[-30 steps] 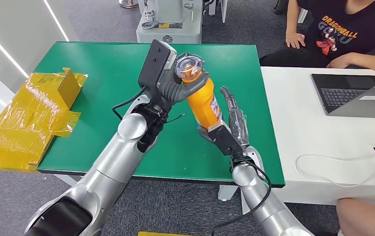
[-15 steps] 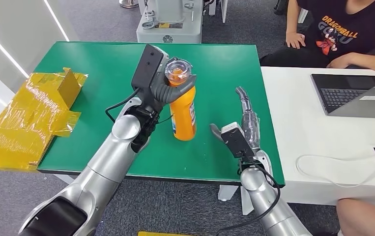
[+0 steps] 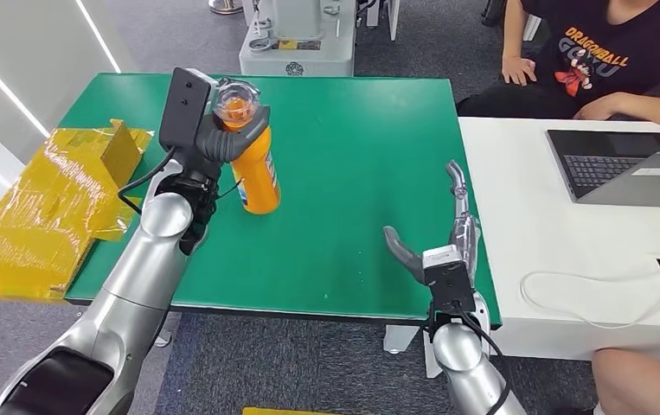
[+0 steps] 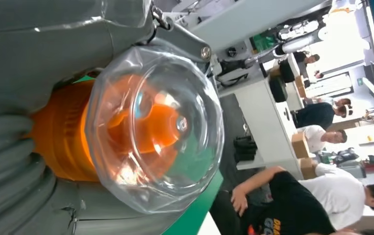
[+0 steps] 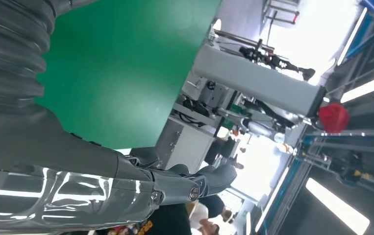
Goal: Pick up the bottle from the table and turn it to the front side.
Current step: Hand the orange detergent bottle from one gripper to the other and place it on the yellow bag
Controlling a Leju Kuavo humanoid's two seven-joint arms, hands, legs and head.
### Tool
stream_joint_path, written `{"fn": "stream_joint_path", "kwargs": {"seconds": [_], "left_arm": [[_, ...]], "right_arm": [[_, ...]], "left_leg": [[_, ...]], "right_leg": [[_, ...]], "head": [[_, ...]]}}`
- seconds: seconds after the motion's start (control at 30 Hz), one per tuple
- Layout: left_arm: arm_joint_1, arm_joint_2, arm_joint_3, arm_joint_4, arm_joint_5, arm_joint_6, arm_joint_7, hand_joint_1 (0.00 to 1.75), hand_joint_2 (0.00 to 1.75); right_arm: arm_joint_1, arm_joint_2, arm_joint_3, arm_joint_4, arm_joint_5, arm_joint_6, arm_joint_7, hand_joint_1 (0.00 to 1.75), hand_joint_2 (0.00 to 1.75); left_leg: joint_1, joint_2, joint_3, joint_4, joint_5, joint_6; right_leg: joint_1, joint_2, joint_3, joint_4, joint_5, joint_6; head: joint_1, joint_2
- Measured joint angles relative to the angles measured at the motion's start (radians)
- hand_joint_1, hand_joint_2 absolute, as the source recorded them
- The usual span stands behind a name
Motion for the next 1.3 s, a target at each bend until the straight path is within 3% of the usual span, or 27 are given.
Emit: {"fn": "stream_joint_path", "kwargs": {"seconds": [0.17,0.4,0.7,0.93,1.1,1.3], "left_arm": [[-0.008,0.066,0.023,-0.050,-0.050,0.010,0.000,1.75,1.75],[-0.041,0.123,0.030,-0.074,-0.184,0.040,0.032,1.75,1.75],[-0.102,0.279,0.027,-0.077,-0.467,0.067,0.080,1.75,1.75],[-0.117,0.376,-0.023,-0.075,-0.664,0.059,0.160,1.75,1.75],[-0.129,0.414,-0.077,-0.049,-0.838,-0.004,0.227,1.75,1.75],[-0.134,0.415,-0.139,0.009,-0.962,-0.070,0.267,1.75,1.75]], "right_arm": [[0.105,0.000,0.005,-0.098,0.024,-0.033,0.003,0.00,1.75],[0.165,0.000,0.005,-0.172,0.053,-0.017,0.022,0.00,1.75],[0.233,0.000,-0.004,-0.227,0.066,0.018,0.025,0.00,1.75],[0.246,0.000,-0.006,-0.240,0.058,0.028,0.016,0.00,1.75],[0.254,0.000,-0.006,-0.250,0.048,0.030,0.013,0.00,1.75],[0.273,0.000,-0.006,-0.276,0.041,0.030,0.014,0.00,1.75]], "left_leg": [[0.000,0.000,0.000,0.000,0.000,0.000],[0.000,0.001,0.000,0.000,0.000,0.000],[0.001,0.002,0.001,0.000,0.000,0.000],[0.001,0.003,0.000,0.000,0.000,0.000],[0.001,0.002,0.001,0.000,0.000,-0.001],[0.001,0.002,0.001,0.000,0.000,-0.001]], "right_leg": [[0.000,0.000,0.000,0.000,0.000,0.000],[0.000,0.001,0.000,0.000,0.000,-0.001],[0.001,0.002,-0.001,0.000,0.000,-0.002],[0.001,0.002,-0.001,0.000,0.000,-0.002],[0.001,0.002,0.000,0.000,0.000,-0.002],[0.001,0.002,-0.001,0.000,0.000,-0.002]], "head": [[0.000,0.000],[0.000,0.000],[0.000,0.000],[0.000,0.000],[0.000,0.000],[0.000,0.000]]}}
